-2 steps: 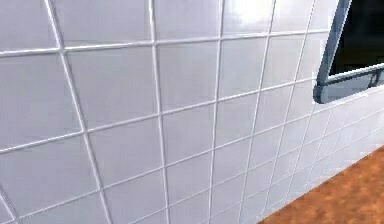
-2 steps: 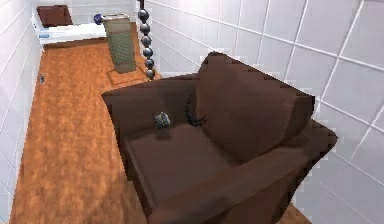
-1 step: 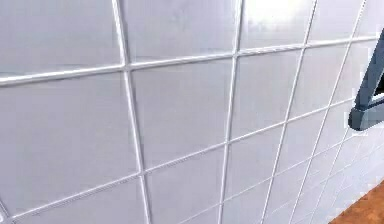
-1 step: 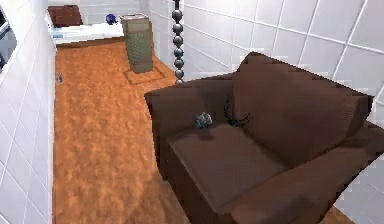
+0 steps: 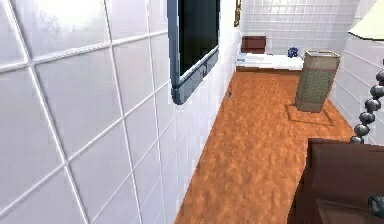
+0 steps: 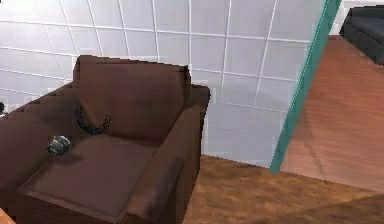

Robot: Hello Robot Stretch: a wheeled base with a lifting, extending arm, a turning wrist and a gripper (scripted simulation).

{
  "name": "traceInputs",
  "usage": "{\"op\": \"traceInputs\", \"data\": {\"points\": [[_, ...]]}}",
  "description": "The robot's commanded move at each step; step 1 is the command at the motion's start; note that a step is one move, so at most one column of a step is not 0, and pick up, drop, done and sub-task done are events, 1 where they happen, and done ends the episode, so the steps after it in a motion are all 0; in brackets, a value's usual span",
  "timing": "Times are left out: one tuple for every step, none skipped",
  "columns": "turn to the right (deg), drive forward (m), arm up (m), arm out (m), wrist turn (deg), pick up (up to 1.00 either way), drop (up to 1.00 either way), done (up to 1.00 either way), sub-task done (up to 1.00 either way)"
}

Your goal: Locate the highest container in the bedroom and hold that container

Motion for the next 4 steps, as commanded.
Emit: {"op": "traceInputs", "data": {"points": [[15.0,0.00,0.00,0.00,0.0,0.00,0.00,0.00,0.00],[0.0,1.00,0.00,0.00,0.0,0.00,0.00,0.00,0.00],[3.0,0.00,0.00,0.00,0.0,0.00,0.00,0.00,0.00],[0.0,0.50,0.00,0.00,0.0,0.00,0.00,0.00,0.00]]}}
